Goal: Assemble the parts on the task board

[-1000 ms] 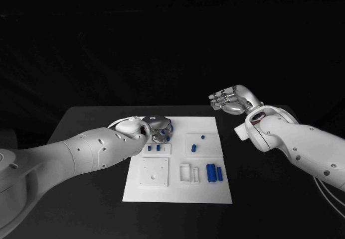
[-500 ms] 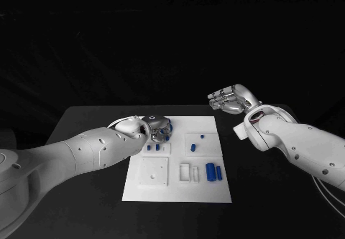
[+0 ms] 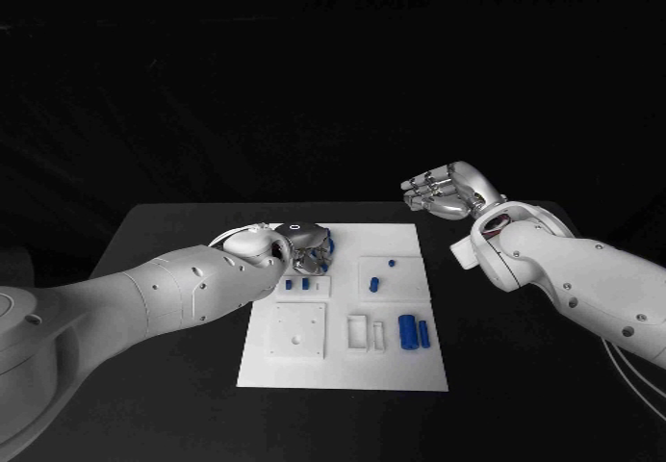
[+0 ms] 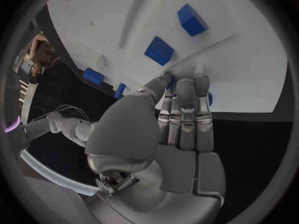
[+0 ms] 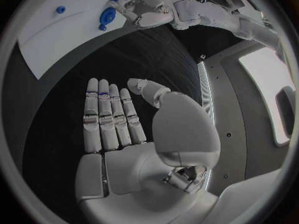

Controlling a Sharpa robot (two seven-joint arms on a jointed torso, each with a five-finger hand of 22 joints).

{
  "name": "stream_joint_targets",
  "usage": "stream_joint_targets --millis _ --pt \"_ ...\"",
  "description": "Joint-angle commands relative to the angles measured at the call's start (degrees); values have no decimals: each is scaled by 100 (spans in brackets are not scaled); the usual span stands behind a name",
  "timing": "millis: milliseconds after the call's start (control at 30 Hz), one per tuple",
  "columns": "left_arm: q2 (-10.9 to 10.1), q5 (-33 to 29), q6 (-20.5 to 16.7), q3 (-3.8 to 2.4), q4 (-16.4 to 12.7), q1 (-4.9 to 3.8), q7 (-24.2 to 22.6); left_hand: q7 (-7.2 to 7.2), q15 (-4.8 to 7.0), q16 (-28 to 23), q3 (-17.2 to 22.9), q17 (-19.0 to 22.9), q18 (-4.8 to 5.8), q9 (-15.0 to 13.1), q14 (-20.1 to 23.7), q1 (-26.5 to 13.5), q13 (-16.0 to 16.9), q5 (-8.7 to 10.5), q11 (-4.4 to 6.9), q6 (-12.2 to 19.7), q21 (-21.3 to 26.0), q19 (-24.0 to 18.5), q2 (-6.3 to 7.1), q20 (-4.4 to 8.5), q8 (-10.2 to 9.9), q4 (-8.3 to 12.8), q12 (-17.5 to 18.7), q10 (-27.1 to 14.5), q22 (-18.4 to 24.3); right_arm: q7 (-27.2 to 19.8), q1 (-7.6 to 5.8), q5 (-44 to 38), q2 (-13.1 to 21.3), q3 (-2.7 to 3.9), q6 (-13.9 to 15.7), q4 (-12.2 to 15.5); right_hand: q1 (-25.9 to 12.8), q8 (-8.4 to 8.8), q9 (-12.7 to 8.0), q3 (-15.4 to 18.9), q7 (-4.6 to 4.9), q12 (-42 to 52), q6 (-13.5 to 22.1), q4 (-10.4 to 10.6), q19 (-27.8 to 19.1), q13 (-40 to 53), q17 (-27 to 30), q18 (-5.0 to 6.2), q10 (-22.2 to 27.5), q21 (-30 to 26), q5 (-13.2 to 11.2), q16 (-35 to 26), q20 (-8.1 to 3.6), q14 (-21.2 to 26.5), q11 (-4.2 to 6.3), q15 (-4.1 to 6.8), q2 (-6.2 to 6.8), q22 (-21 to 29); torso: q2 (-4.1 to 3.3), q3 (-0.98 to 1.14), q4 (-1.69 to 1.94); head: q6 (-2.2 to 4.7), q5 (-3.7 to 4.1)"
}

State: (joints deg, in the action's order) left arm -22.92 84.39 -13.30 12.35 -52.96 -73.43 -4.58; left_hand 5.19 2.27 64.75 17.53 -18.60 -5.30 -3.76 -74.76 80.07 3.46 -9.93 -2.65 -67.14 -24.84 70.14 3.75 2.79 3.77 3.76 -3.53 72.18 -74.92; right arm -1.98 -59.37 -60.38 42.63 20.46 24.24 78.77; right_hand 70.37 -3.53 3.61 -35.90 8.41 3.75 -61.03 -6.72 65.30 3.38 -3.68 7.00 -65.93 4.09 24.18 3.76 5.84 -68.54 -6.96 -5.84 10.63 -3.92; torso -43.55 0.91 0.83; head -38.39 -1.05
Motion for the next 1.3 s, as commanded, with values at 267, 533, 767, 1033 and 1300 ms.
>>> stream_joint_targets --millis 267,533,767,1033,1300 --pt "-39 -184 -57 19 -16 44 -109 -34 35 38 -191 -21 -13 -16 -155 22 -9 -13 64 -274 -73 63 -241 81 -13 65 21 249 -116 -22 0 -18 -3 2 -83 6 -42 -4 -2 3 13 -21 26 34 -12 -7 9 77 21 9 37 -23 18 17 6 -26 -10 5 0 0 -2 13 -3" --pt "-111 -274 -252 14 -64 44 -118 -24 46 51 -191 -41 -14 -14 -206 42 -9 -25 70 -284 -111 71 -281 95 -14 161 20 268 -121 -23 0 -22 -2 2 -84 4 -42 -4 -2 -4 13 -22 23 28 -12 -7 9 76 20 8 63 -22 17 16 7 -25 -12 5 2 -3 4 41 -6" --pt "-295 -429 -429 -143 -231 42 -133 -18 49 36 -138 -52 -20 -12 -210 17 -10 -52 66 -277 -163 62 -270 102 -15 245 24 264 -120 -22 0 -23 14 2 -82 2 -42 -4 -2 -4 13 -22 23 28 -12 -7 9 76 20 8 63 -22 17 16 7 -25 -12 5 7 -9 12 62 -7" --pt "-630 -674 -336 -423 -531 4 -58 -19 51 23 -130 -51 -19 -12 -211 6 -9 -44 66 -278 -170 51 -265 102 -15 260 21 263 -118 -10 0 -23 46 2 -93 8 -42 -4 -2 -4 13 -22 23 28 -12 -7 9 76 20 8 63 -22 17 16 7 -25 -12 5 7 -9 20 69 -16" --pt "-1031 -690 -48 -490 -819 -91 52 -18 52 -5 -128 -44 -15 -12 -199 16 -9 -32 68 -288 -170 25 -257 101 -14 283 21 271 -118 3 0 -23 93 2 -99 16 -44 -4 -2 -5 13 -22 24 15 -14 -7 9 76 26 8 71 -23 18 23 5 -27 -10 5 5 -17 30 57 -21"
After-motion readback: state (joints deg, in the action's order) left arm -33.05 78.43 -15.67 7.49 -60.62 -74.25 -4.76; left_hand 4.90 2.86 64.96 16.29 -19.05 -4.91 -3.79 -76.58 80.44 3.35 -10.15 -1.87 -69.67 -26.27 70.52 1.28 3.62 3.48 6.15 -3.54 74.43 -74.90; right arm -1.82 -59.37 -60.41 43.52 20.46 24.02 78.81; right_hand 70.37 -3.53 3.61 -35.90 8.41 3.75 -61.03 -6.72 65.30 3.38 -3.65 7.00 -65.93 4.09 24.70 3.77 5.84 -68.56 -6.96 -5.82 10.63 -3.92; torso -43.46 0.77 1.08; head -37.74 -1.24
